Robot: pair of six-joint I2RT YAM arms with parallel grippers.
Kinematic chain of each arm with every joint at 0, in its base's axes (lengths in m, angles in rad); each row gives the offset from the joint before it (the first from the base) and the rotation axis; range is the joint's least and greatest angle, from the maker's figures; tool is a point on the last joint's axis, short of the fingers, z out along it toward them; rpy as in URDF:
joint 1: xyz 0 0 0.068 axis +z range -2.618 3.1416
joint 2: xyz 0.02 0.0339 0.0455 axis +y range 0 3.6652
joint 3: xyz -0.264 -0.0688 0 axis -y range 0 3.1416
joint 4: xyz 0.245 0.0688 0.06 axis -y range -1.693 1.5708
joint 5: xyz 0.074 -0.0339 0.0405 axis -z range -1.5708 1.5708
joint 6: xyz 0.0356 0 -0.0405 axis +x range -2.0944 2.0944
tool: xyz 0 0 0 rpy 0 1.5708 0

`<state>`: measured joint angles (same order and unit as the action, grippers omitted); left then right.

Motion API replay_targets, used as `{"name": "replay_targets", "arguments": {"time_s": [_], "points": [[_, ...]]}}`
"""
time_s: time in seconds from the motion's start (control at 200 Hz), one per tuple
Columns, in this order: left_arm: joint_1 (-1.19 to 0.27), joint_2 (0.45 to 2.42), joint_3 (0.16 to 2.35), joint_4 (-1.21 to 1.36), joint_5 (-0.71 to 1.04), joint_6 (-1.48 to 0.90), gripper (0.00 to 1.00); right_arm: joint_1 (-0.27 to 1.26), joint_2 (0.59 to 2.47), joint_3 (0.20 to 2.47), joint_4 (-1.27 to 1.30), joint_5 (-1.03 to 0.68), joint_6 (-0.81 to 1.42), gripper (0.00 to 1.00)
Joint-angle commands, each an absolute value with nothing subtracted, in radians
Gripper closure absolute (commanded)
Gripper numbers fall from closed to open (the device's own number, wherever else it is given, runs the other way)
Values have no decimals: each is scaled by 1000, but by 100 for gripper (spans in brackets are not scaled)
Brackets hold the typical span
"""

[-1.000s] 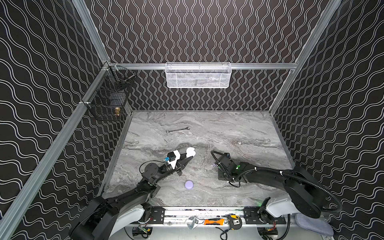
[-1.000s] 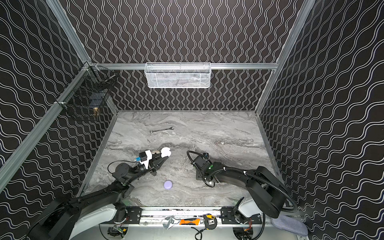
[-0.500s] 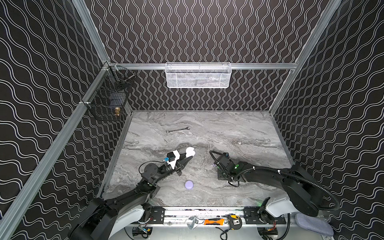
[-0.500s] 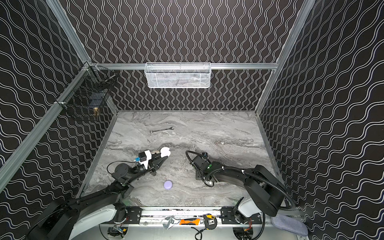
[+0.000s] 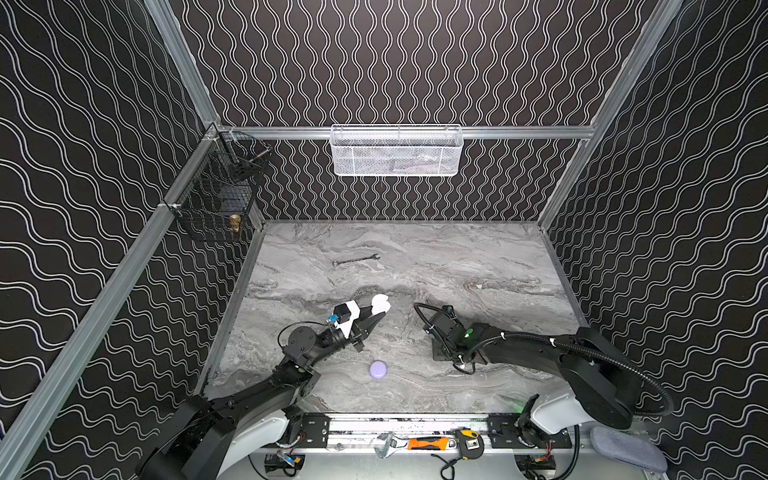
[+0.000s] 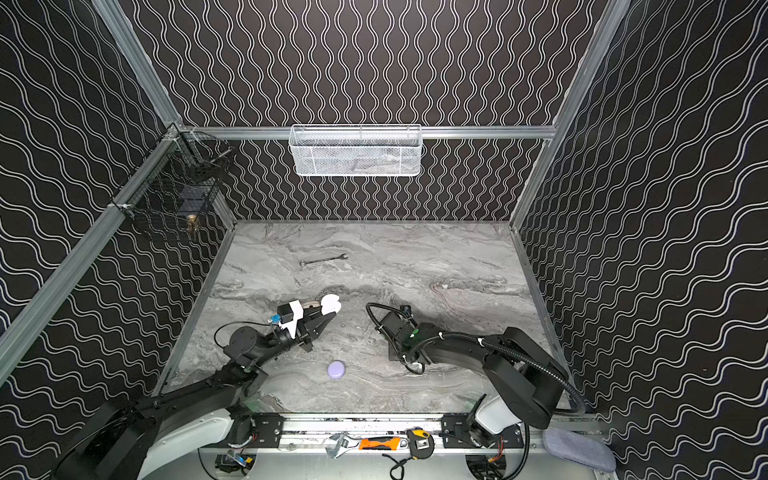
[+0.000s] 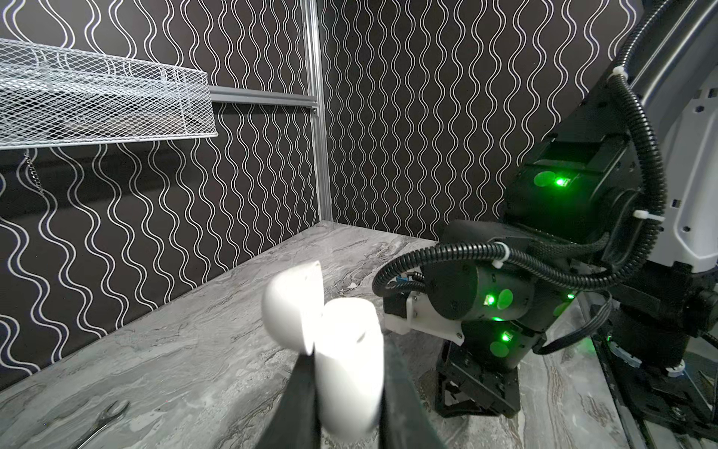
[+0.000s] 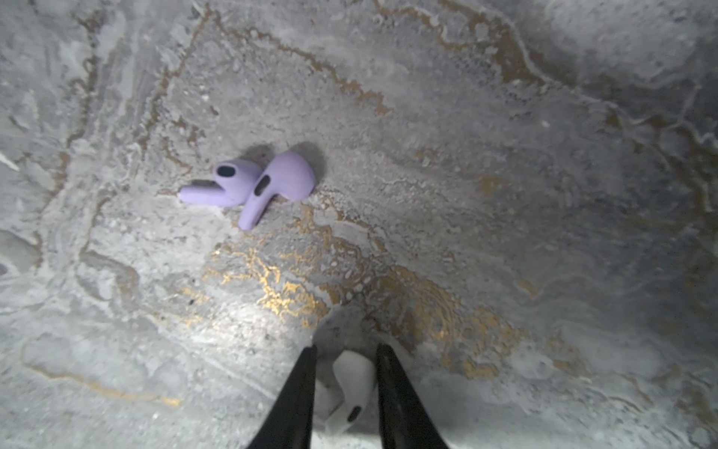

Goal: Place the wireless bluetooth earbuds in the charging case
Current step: 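Lower the right gripper and close it on a white earbud, then lift the white earbud with the right gripper toward the case in the left gripper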

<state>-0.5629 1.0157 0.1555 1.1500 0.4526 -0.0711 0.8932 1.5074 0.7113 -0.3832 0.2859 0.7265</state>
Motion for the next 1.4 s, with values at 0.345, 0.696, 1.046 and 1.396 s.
{"name": "replay_targets", "arguments": {"time_s": [0.345, 0.696, 1.046, 1.396], "points": [[-563, 1019, 156, 1173, 460, -61, 100, 910, 1536, 713, -407, 299, 763, 76], [-563, 1015, 155, 1177, 464, -60, 100, 926, 1532, 735, -412, 315, 762, 85], [-563, 1082, 122, 1364, 555, -86, 100, 1006, 1264, 883, -494, 458, 729, 87], [-562, 1157, 106, 1548, 643, -113, 100, 1316, 1047, 961, -192, 709, 542, 89]]}}
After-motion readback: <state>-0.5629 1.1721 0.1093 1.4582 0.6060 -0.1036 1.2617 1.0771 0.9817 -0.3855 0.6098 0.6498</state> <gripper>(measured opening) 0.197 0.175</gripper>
